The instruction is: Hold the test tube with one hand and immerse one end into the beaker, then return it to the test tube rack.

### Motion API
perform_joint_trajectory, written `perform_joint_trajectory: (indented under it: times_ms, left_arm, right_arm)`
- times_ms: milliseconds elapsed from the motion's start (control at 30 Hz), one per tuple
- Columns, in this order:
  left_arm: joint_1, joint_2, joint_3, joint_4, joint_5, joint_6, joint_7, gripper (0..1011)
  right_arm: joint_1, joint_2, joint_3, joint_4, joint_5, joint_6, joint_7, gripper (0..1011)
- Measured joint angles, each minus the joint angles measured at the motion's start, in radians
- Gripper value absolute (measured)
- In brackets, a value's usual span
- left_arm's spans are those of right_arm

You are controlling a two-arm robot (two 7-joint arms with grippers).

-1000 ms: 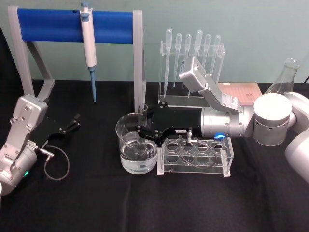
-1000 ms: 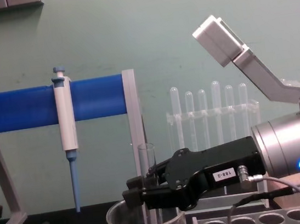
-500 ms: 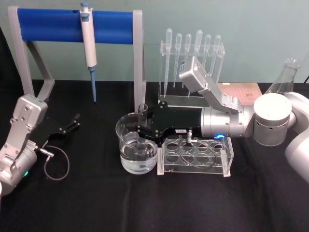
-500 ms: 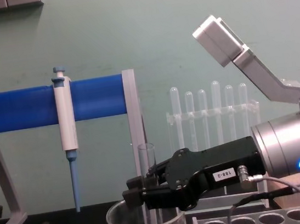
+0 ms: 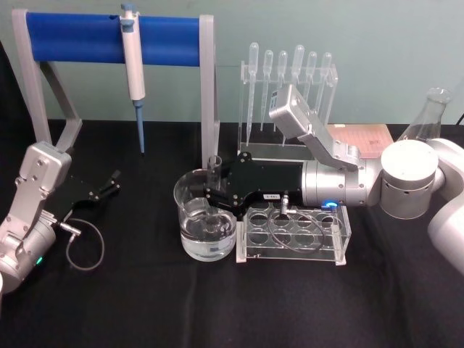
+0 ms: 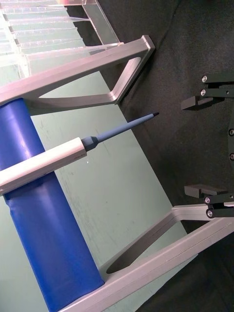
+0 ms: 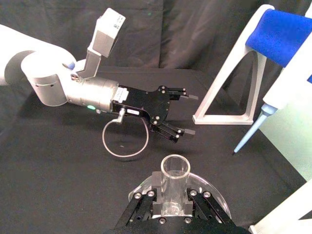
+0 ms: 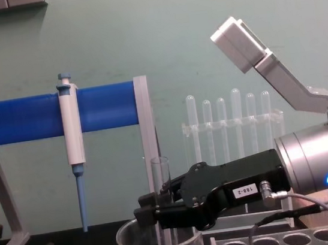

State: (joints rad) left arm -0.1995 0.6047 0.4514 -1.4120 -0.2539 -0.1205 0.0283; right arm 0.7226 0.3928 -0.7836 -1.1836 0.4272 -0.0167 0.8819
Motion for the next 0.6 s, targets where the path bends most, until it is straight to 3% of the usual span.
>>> perform_joint_trajectory:
  times_ms: [600]
  left_arm:
    - [0.0, 0.0, 0.0, 0.0, 0.0, 0.0, 0.0, 1000]
  right_arm:
    - [0.0, 0.0, 0.0, 0.0, 0.0, 0.0, 0.0, 222]
